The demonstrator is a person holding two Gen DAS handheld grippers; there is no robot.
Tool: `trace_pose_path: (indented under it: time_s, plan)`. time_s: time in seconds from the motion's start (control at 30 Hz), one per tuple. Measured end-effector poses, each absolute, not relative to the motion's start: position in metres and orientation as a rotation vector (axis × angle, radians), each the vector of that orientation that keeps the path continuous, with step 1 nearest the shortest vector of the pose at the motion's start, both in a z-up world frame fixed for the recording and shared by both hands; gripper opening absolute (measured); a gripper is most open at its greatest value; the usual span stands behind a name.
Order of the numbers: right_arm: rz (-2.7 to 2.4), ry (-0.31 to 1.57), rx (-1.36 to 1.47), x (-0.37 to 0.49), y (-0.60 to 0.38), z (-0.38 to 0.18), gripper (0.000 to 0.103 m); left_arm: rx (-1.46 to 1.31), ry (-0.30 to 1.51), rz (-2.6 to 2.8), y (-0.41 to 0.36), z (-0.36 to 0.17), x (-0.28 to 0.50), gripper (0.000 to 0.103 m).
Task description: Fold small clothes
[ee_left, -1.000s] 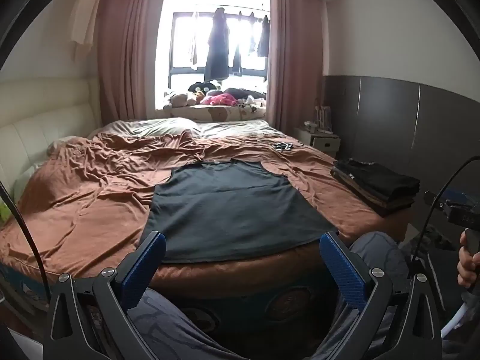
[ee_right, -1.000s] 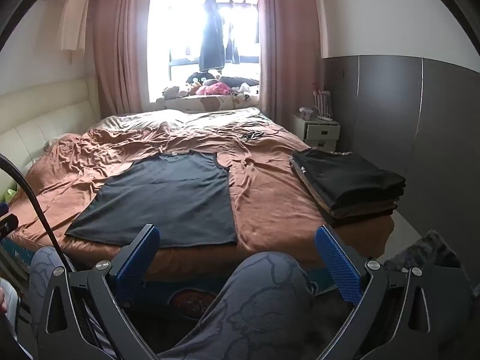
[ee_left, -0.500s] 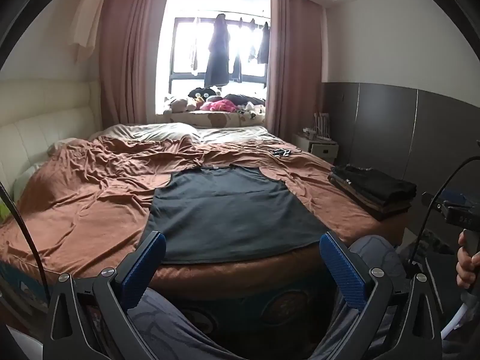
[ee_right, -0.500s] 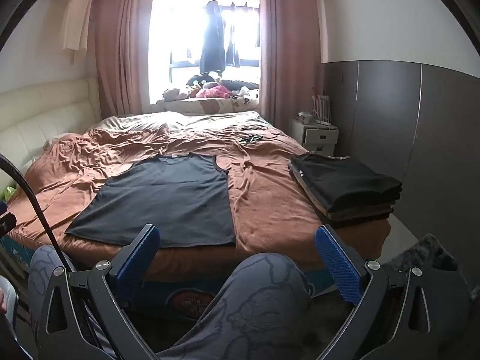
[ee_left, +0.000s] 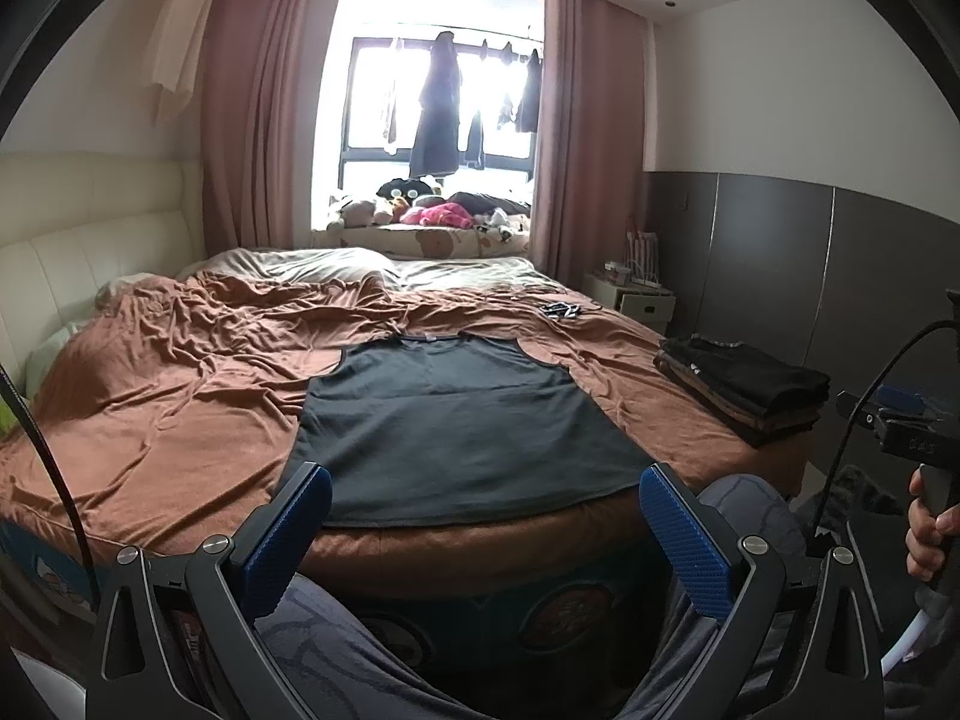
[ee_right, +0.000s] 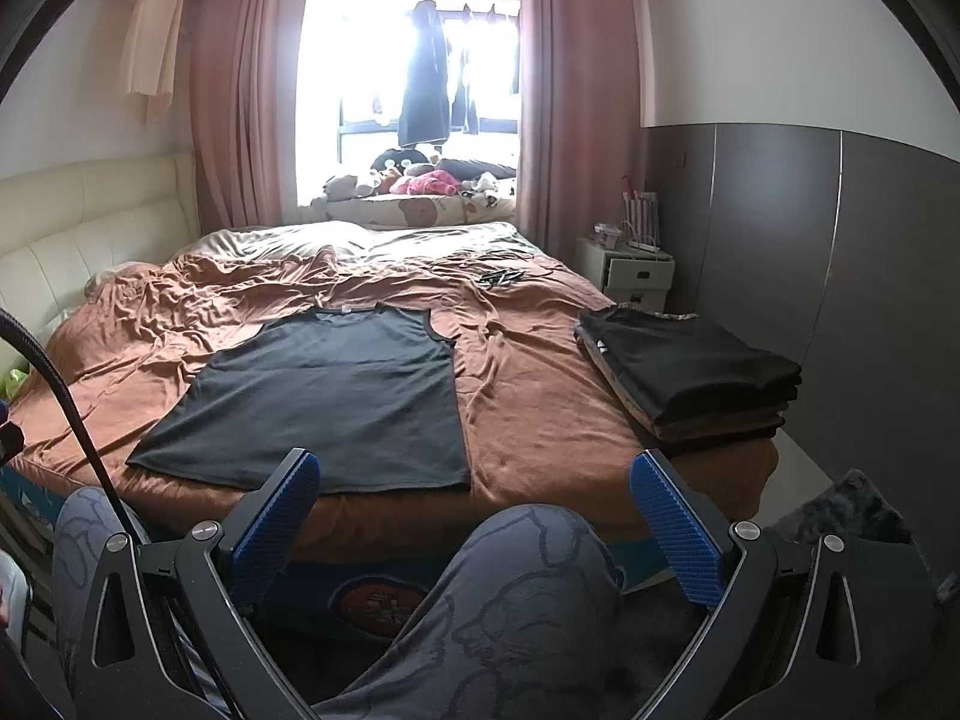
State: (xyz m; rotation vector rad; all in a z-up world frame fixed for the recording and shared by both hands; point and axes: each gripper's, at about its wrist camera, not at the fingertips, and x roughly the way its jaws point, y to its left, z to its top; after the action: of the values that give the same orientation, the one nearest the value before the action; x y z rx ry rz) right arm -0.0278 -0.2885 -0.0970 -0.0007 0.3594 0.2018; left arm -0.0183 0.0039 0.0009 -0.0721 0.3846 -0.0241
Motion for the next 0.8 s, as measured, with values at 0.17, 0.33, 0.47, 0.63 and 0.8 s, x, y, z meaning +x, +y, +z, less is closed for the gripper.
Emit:
trace_pose_path:
  time_s: [0.17,0.33,0.47,0.63,0.8]
  plan:
    - [0.205,0.364,0.003,-0.027,-0.288,-0.096,0.103,-0.075,0.382,-0.023,0.004,0.001,-0.019,0.103]
    - [0.203,0.359,0.000,-0.029,-0.287,-0.097,0.103,-0.078,0.387,-0.023,0.004,0.000,-0.020,0.103]
    - [0.209,0.350,0.007,-0.032,-0.287,-0.096,0.103,-0.084,0.387,-0.013,0.006,0.001,-0.023,0.103]
    - [0.216,0.350,0.009,-0.031,-0.284,-0.099,0.103,-0.083,0.379,0.003,0.010,0.003,-0.025,0.103]
    - [0.210,0.345,0.019,-0.030,-0.286,-0.099,0.103,-0.094,0.368,0.008,0.015,0.005,-0.028,0.103]
